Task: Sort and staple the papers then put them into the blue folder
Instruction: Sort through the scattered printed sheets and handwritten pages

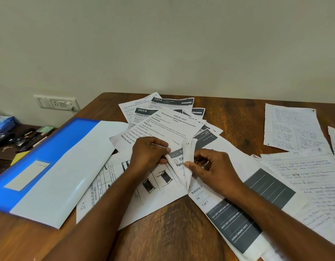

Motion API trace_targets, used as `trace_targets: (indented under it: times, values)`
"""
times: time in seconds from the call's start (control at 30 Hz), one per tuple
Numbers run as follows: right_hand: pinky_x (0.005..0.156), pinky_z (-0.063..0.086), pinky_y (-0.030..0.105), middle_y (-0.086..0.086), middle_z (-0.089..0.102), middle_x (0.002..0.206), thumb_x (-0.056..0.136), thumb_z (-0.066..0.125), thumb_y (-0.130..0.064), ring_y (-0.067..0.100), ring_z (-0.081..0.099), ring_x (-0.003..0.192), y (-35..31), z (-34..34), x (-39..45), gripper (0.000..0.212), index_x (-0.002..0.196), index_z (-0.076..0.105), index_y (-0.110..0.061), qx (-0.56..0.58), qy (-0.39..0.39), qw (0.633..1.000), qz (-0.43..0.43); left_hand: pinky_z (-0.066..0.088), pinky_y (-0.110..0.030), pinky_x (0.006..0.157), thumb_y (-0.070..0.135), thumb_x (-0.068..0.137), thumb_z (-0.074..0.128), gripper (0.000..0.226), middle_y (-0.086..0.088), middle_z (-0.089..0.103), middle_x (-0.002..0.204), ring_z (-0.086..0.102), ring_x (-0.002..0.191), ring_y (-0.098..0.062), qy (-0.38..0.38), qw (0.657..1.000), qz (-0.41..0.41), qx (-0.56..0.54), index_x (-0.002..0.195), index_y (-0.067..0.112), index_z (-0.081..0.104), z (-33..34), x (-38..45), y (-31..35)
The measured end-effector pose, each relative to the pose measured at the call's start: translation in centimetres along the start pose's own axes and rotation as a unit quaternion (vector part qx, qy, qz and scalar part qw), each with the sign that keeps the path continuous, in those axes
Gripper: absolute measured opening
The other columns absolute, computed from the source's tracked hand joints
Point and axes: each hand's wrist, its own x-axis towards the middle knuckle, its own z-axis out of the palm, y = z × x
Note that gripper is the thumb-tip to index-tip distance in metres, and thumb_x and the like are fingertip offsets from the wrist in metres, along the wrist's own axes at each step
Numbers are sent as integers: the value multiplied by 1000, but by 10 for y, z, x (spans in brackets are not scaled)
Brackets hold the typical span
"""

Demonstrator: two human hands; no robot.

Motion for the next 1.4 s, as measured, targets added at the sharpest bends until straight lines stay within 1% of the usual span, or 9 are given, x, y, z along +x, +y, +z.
trace_targets:
  times: [0.1, 0.2, 0.33, 0.5, 0.63, 0.73, 0.9, 1.17, 1.4]
  values:
    - [67, 51, 12, -24, 73, 89, 87, 81, -38, 6, 69, 83, -1, 0, 0, 17, 100, 72, -42, 8, 0, 1000, -6, 51, -19, 45, -1, 87, 80, 11, -22, 78, 86, 74, 60, -23, -17, 1000, -5, -6, 98, 2, 76, -3, -1, 3]
    - [67, 52, 12, -24, 72, 91, 86, 74, -49, 6, 68, 85, 0, 0, -1, 25, 109, 73, -39, 6, -1, 1000, -21, 62, -28, 54, -7, 93, 70, 15, -27, 77, 96, 78, 80, -39, -47, 999, -8, -15, 103, 2, 75, -7, -1, 8]
    - [68, 52, 16, -20, 73, 91, 87, 66, -60, 9, 68, 84, 4, 2, -1, 43, 113, 78, -28, -14, -6, 999, -40, 64, -29, 57, -10, 96, 64, 17, -29, 75, 95, 76, 72, -31, -68, 998, 1, 1, 106, 0, 73, -13, -4, 19]
    - [66, 51, 15, -24, 69, 84, 87, 73, -52, 9, 67, 81, 7, 2, -1, 30, 107, 78, -30, -28, -4, 999, -30, 65, -33, 60, 2, 95, 72, 9, -24, 78, 93, 79, 83, -34, -106, 994, 6, 29, 104, -1, 74, -19, -4, 21]
    - [67, 51, 15, -22, 69, 85, 88, 76, -47, 9, 67, 82, 8, 3, -1, 24, 104, 78, -28, -40, -5, 999, -18, 65, -37, 62, 26, 89, 83, 41, -22, 79, 88, 78, 77, -36, -78, 997, -4, -19, 105, -8, 67, -15, -7, 21]
    - [69, 52, 14, -25, 68, 86, 88, 78, -44, 7, 66, 85, 8, 4, -1, 21, 102, 78, -28, -43, -5, 999, -12, 62, -41, 68, 35, 70, 96, 54, -19, 78, 81, 75, 71, -39, -51, 999, -1, 12, 104, 4, 68, -7, -8, 14]
    - [67, 51, 13, -25, 68, 87, 88, 77, -46, 6, 66, 84, 9, 3, -1, 23, 104, 78, -30, -50, -8, 999, -6, 52, -24, 48, 3, 77, 91, 39, -23, 76, 79, 74, 57, -24, -37, 999, 16, 34, 108, 6, 68, -2, -9, 11]
    - [76, 56, 21, -22, 66, 103, 88, 65, -67, 1, 63, 88, 10, 7, -3, 55, 132, 69, -35, -102, -43, 993, -30, 65, -40, 68, -4, 90, 77, 23, -26, 76, 86, 78, 76, -38, -63, 998, -6, 28, 110, 6, 71, -7, -4, 10]
    - [79, 55, 28, -19, 58, 117, 88, 51, -80, 1, 55, 99, 8, 8, -5, 65, 136, 66, -39, -155, -81, 983, -54, 63, -34, 61, -5, 100, 60, 20, -28, 77, 91, 74, 68, -28, -120, 992, -34, -20, 119, 2, 64, -14, -2, 14]
